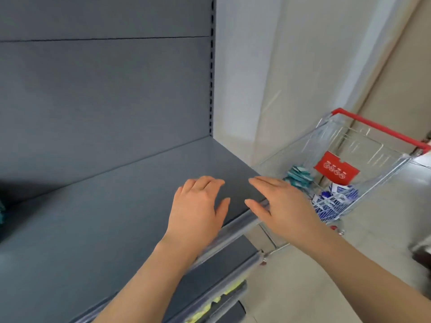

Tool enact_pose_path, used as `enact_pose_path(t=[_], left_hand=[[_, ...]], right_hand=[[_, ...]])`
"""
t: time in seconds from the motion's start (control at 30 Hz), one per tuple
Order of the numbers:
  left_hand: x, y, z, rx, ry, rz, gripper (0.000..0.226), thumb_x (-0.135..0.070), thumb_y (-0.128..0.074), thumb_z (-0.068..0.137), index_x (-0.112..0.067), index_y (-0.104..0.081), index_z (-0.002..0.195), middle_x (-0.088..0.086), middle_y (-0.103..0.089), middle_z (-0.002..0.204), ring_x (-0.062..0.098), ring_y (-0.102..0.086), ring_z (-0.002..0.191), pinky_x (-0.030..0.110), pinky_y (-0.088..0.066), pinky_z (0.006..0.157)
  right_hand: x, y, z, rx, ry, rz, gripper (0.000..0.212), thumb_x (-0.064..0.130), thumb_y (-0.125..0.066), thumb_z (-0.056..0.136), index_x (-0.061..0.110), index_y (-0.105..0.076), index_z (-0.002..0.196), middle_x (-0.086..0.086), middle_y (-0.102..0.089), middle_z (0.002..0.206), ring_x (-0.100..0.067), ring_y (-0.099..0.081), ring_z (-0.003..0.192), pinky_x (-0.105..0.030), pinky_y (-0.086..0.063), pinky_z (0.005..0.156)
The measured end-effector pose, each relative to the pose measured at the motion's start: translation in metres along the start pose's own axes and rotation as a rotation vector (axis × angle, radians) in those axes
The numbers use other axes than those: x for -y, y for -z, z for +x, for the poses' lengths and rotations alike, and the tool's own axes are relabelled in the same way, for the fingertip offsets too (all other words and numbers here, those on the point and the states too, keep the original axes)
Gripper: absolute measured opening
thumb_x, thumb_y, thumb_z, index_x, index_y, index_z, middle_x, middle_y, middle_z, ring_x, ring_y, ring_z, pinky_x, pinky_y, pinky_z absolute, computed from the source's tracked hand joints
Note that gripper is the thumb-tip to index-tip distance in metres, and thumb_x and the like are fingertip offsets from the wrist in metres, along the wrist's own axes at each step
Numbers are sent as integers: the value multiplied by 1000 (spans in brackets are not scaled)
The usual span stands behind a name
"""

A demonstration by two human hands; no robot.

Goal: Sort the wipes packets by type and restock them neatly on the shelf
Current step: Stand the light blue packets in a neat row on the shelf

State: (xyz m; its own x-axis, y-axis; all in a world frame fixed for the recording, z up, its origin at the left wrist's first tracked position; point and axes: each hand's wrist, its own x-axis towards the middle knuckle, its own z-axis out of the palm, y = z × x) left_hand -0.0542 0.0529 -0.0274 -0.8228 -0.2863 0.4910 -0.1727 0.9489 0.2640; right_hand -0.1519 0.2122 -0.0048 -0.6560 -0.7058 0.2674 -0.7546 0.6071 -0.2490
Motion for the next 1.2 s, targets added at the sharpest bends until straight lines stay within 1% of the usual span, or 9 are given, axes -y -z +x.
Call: enact_pose_path(t=[0.13, 0.27, 0.37, 0.47, 0.6, 0.73, 0.83, 1.07, 1.2], left_hand=[[-84, -58, 41, 23, -23, -97, 34, -32, -65, 79, -15, -69, 108, 2, -70, 104, 29, -65, 91, 39, -51, 78], [-152, -111, 80, 82, -34, -163, 36, -35, -54, 81, -16, -69, 109, 3, -70, 105, 28, -63, 92, 40, -52, 81], [-189, -152, 114, 89, -56, -156, 34, -34, -59, 81, -17, -70, 109, 4, -70, 105, 28, -64, 94, 38, -50, 83], [-215, -196, 154, 126, -66, -166, 31, -31, -64, 86, -17, -67, 114, 5, -69, 110, 29, -62, 99, 39, -48, 88], [-242, -257, 210, 203, -45, -176, 36, -37, -54, 94, -20, -59, 125, 1, -62, 121, 23, -55, 109, 36, -44, 94], [-259, -322, 281, 259, -20, -172, 37, -39, -48, 96, -22, -55, 128, -1, -60, 122, 19, -53, 110, 34, -43, 94], [-267, -363, 333, 327, 25, -149, 38, -39, -46, 97, -24, -53, 131, -3, -58, 125, 17, -51, 113, 33, -43, 95], [-276, -458, 421, 418, 135, -147, 37, -37, -46, 97, -25, -52, 132, -4, -59, 124, 15, -53, 111, 34, -46, 95], [-275, -528, 456, 438, 249, -157, 35, -36, -47, 97, -25, -54, 130, -5, -61, 119, 13, -54, 108, 32, -48, 92]], right_hand=[[-95, 28, -15, 22, -85, -43, 40, 34, -60, 86, 9, -63, 116, -10, -68, 111, -33, -64, 99, -42, -54, 82], [-181, 46, -16, 13, -149, -61, 42, 34, -58, 91, 12, -58, 127, -8, -63, 124, -29, -57, 113, -39, -47, 93], [-241, 50, -7, 40, -205, -74, 46, 41, -49, 95, 18, -49, 135, -2, -57, 133, -21, -50, 122, -33, -42, 99], [-297, 50, 12, 49, -256, -101, 40, 42, -45, 96, 22, -51, 131, 1, -58, 130, -17, -53, 117, -29, -44, 93], [-365, 47, 47, 64, -293, -132, 40, 41, -44, 97, 22, -51, 131, 2, -58, 130, -17, -53, 116, -29, -43, 92], [-443, 44, 99, 99, -330, -145, 43, 42, -45, 97, 22, -48, 135, 2, -56, 132, -18, -52, 117, -31, -42, 95], [-499, 41, 137, 129, -348, -133, 37, 40, -44, 98, 23, -51, 130, 3, -58, 129, -17, -54, 111, -29, -43, 86], [-616, 14, 214, 235, -376, -96, 35, 36, -43, 99, 20, -53, 128, 0, -60, 126, -18, -55, 109, -30, -45, 87], [-692, -25, 260, 271, -350, -21, 39, 36, -44, 98, 19, -51, 132, 0, -57, 130, -18, -52, 116, -30, -41, 93]])
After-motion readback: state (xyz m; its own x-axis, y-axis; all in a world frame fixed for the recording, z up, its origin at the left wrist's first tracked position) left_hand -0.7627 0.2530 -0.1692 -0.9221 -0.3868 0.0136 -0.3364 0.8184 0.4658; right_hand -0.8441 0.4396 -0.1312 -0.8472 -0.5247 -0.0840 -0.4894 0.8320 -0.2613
